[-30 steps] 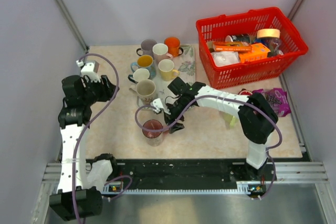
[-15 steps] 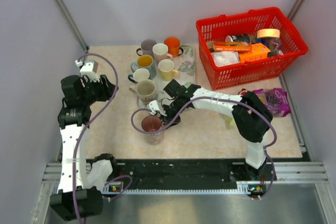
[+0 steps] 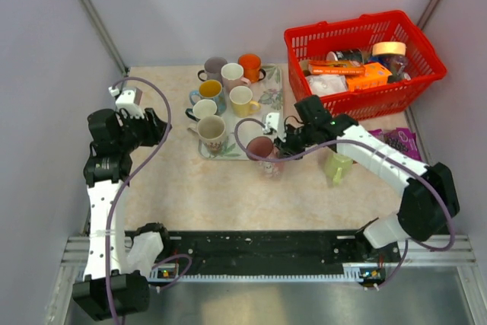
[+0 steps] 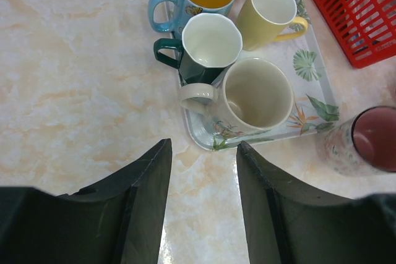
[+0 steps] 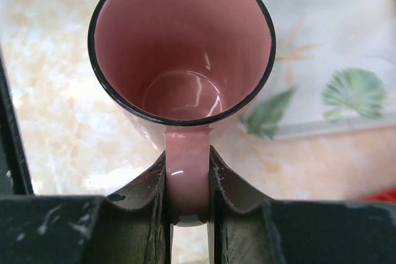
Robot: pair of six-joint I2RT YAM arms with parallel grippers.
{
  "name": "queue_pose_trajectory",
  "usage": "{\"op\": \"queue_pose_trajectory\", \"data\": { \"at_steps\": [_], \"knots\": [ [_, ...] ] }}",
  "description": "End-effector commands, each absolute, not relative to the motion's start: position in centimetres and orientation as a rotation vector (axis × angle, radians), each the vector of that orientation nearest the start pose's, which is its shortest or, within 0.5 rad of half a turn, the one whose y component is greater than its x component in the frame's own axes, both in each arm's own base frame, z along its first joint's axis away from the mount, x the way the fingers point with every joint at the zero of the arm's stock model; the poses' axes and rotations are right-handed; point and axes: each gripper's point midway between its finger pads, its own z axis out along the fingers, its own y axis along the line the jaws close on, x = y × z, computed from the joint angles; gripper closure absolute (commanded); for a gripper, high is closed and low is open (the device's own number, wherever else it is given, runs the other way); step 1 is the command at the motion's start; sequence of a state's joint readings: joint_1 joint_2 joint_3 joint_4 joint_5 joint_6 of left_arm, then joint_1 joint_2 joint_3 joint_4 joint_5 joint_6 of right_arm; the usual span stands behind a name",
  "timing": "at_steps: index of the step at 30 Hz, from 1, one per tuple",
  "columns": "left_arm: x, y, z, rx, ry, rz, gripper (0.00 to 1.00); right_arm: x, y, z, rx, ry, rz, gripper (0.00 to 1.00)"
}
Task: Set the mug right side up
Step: Pick up the cup from the tray.
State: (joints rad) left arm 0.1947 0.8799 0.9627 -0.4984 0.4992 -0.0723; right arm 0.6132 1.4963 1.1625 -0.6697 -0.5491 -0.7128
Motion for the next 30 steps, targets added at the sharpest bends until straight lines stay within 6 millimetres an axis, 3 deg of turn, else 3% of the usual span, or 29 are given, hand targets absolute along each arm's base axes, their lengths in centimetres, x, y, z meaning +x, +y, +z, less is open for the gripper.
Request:
{"op": "queue_pose_trajectory", "data": {
  "at_steps": [1,9,13,24,30],
  "knots": [
    [30.0,-2.9,28.0,0.078,1.900,-0.406,0.49,29.4,26.1,19.7,-1.301,1.786,0.518,1.00],
    [30.1,-3.0,28.5,0.079,1.895,-0.424,0.48,35.9,24.8,21.7,-0.716,1.895,0.394,1.00],
    [29.9,-3.0,28.8,0.090,1.890,-0.410,0.48,37.7,24.4,21.5,-0.521,1.935,0.373,1.00],
    [29.3,-3.0,28.8,0.095,1.888,-0.400,0.49,42.4,22.7,18.1,-0.190,1.999,0.184,1.00],
    [29.3,-2.9,29.0,0.088,1.885,-0.401,0.49,44.2,23.6,16.9,-0.147,1.974,0.186,1.00]
  ]
}}
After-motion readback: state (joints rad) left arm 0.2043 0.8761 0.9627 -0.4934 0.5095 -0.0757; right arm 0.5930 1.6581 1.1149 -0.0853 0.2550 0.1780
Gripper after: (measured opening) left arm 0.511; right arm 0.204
